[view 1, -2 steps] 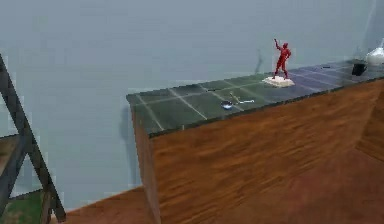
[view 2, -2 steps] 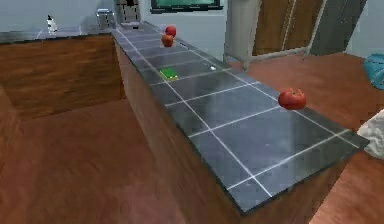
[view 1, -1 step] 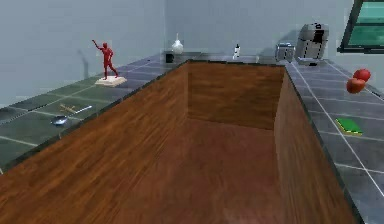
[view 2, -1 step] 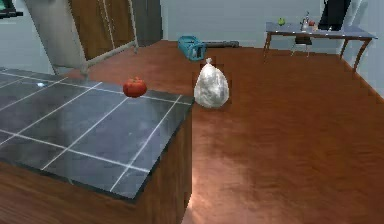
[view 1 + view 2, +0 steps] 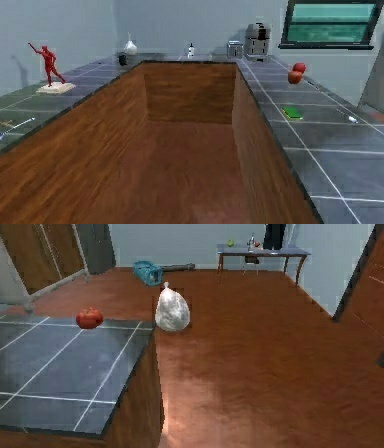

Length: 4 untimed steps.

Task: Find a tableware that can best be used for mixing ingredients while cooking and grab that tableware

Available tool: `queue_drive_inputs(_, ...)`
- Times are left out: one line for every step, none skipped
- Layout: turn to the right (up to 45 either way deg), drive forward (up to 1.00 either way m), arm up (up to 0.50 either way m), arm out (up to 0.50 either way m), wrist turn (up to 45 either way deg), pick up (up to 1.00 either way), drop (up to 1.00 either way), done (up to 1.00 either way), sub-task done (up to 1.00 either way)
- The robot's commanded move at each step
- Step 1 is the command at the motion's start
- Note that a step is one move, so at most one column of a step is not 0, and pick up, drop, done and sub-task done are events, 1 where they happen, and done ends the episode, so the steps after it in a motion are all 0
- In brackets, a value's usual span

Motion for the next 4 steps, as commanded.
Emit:
queue_drive_inputs(0.0,0.45,0.00,0.00,0.0,0.00,0.00,0.00,0.00)
queue_drive_inputs(-30.0,0.00,0.00,0.00,0.0,0.00,0.00,0.00,0.00)
queue_drive_inputs(-3.0,0.00,0.00,0.00,0.0,0.00,0.00,0.00,0.00)
queue_drive_inputs(-45.0,0.00,0.00,0.00,0.0,0.00,0.00,0.00,0.00)
